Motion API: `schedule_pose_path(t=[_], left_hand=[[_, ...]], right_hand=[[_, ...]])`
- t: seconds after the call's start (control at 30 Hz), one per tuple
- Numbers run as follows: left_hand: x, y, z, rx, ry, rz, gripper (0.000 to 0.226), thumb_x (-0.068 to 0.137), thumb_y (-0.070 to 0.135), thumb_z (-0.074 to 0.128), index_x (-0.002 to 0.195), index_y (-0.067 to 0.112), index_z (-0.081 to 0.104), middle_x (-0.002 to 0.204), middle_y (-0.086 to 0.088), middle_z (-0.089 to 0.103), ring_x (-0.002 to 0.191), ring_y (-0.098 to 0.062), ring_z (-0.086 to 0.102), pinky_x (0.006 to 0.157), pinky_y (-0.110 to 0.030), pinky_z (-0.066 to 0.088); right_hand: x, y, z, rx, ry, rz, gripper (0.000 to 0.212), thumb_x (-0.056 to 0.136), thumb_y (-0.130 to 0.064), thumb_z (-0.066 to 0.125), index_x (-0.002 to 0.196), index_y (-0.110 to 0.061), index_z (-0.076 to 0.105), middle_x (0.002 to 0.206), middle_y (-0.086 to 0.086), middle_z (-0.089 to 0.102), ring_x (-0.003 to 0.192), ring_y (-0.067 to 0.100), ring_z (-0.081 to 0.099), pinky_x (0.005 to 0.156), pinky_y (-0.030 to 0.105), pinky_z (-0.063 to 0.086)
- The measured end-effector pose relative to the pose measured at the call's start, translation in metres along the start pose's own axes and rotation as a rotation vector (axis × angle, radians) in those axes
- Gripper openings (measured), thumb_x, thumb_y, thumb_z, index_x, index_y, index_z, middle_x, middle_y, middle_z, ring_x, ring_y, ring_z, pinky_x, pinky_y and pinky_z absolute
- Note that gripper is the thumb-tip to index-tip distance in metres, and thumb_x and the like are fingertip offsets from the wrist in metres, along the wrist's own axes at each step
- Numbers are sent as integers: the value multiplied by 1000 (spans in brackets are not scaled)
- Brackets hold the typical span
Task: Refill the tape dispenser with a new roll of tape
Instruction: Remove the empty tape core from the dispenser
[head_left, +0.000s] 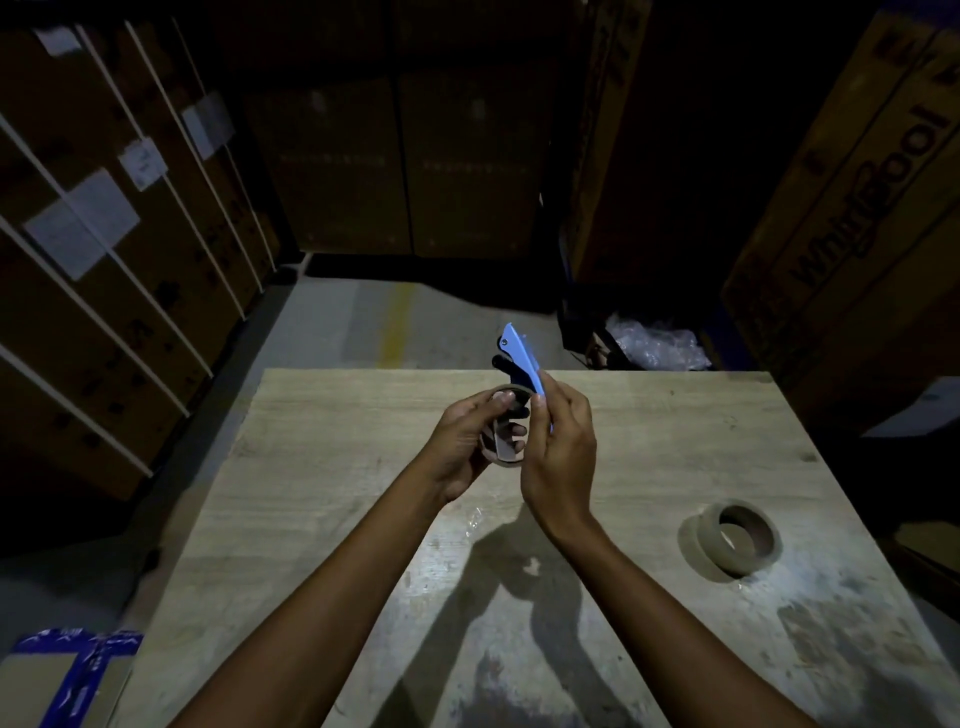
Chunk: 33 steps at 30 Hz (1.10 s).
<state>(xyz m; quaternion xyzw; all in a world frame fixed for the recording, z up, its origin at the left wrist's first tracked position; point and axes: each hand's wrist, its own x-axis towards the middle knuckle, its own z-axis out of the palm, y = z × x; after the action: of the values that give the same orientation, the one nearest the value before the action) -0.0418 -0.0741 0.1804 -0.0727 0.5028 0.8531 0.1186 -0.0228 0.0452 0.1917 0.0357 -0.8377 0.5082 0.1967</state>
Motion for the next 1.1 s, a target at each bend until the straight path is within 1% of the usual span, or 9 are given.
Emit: schedule_pose_path(t=[0.2,0.33,0.43,0.53,0.63,0.7,0.8,0.9,1.1], left_hand=[[-1,3,5,124,-4,35,39,92,27,65,121,1,66,115,-23,65,100,-36,60,88,-41,55],[1,9,13,74,58,-36,61,93,56,49,116,3,70,115,-16,71,107,-30,67,96,-41,51],[7,7,15,-116,67,-113,82,95,68,32,129,-1,60,129,-23,64,124,-37,58,110,-49,41],[9,3,23,-226,21,-169,86,93,74,26,134,6,58,130,-21,64,115,-36,63,101,-50,48],[7,0,34,-309,-21,-208,80,94,70,28,132,7,58,115,-16,70,98,-30,68,78,-38,58],[9,-4,34,-321,-5,-204,71,93,66,38,129,9,61,115,-14,67,100,-29,65,82,-38,54],[14,-9,33,-280,11,-151,56,89,58,53,111,10,74,111,-14,69,99,-29,65,94,-43,47],[19,-4,28,-232,74,-58,52,92,53,53,106,7,72,104,-17,71,93,-31,68,96,-48,48],[26,-1,18,38,110,-80,39,78,21,77,112,16,59,101,-10,68,91,-27,65,70,-37,56]], right_hand=[[3,7,-6,84,8,27,34,104,-19,42,134,-13,57,120,2,57,98,-4,56,83,3,41],[12,19,-6,258,25,185,33,104,-27,37,121,-20,65,103,2,69,90,16,65,78,36,55],[16,23,-8,342,6,293,33,106,-26,37,117,-16,66,100,-1,71,91,16,66,77,37,54],[15,23,-9,381,-22,362,29,106,-26,36,110,-23,64,95,-8,67,87,10,63,68,30,53],[15,25,-13,332,-43,313,28,105,-26,38,106,-24,66,91,-8,67,81,5,63,59,22,53],[18,29,-17,245,-57,236,28,104,-26,40,104,-22,67,85,-10,66,77,8,64,57,30,54],[28,36,-27,141,-67,99,26,102,-19,46,103,-15,72,80,-11,67,73,-1,62,62,19,48],[43,45,-39,89,-210,-9,23,99,-23,53,105,-17,75,86,-11,73,79,-4,66,68,16,51],[76,58,-58,1,-422,-39,15,89,-30,68,88,-20,79,75,-11,74,68,-1,68,64,21,52]])
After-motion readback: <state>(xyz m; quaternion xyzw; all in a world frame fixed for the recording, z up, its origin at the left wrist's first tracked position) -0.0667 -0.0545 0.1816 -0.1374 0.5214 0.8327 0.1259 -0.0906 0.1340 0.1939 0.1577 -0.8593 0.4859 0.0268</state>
